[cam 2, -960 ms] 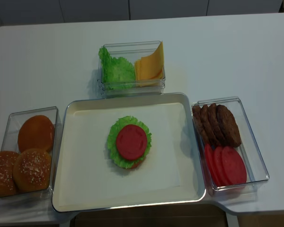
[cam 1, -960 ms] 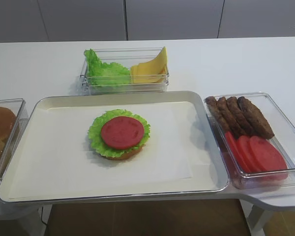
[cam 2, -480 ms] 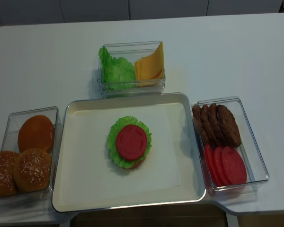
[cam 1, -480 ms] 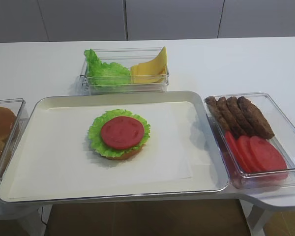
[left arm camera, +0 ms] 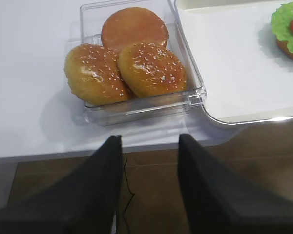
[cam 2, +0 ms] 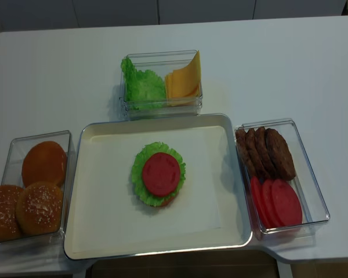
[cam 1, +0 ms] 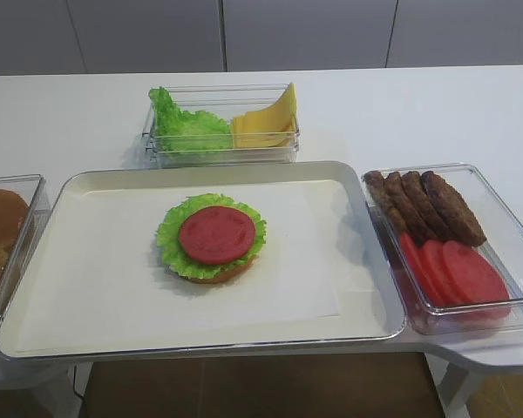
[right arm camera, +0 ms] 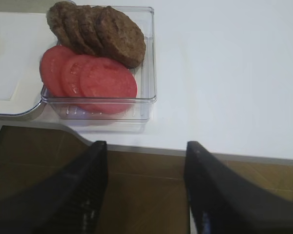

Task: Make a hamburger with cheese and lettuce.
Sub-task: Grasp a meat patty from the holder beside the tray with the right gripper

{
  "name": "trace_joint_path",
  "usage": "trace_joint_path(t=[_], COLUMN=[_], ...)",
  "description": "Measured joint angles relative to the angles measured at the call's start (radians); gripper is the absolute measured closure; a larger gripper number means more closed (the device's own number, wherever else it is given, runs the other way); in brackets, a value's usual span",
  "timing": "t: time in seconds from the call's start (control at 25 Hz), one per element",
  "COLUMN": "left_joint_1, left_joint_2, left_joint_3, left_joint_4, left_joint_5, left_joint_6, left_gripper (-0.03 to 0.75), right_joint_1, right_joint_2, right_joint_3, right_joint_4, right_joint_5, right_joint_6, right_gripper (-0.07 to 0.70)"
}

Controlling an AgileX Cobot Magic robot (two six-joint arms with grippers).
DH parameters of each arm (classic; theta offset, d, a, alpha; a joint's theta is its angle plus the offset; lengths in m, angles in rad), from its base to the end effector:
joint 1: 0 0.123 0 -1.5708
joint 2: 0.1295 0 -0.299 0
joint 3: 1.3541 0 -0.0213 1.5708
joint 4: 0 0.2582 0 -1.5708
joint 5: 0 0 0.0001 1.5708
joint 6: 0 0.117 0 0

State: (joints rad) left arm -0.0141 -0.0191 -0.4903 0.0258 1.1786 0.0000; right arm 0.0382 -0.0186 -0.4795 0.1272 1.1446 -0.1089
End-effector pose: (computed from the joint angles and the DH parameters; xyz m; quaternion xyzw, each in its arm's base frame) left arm 0.0022 0.0028 0.2543 0.0049 0.8802 0.0095 0.4745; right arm 0.0044 0.0137 0.2550 -0.0692 0.8703 0.0462 0.4854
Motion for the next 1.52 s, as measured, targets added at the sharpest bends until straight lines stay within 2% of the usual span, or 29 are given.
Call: trace_joint_path(t=[0.56,0.76,1.0,1.52], left_joint_1=[0.000,0.000,0.000,0.000], left_joint_2=[0.000,0.000,0.000,0.000], left_joint_3=[0.000,0.000,0.000,0.000], left_joint_4=[0.000,0.000,0.000,0.000], left_joint_5=[0.000,0.000,0.000,0.000], left_joint_6=[0.000,0.000,0.000,0.000], left_gripper=[0.428,0.427,0.427,0.427], right_joint_1=[0.000,0.000,0.000,0.000], right_joint_2=[0.000,0.000,0.107,0.561], right_joint_3=[0.000,-0.037,-0.145,-0.490], right_joint_4=[0.001,0.023,0.072,0.079], right_joint_5=[-0.003,-0.044,-0.050,-0.060], right_joint_6=[0.000,0.085,0.109,0.109], right_gripper=[0.246,0.246,0.246,0.259])
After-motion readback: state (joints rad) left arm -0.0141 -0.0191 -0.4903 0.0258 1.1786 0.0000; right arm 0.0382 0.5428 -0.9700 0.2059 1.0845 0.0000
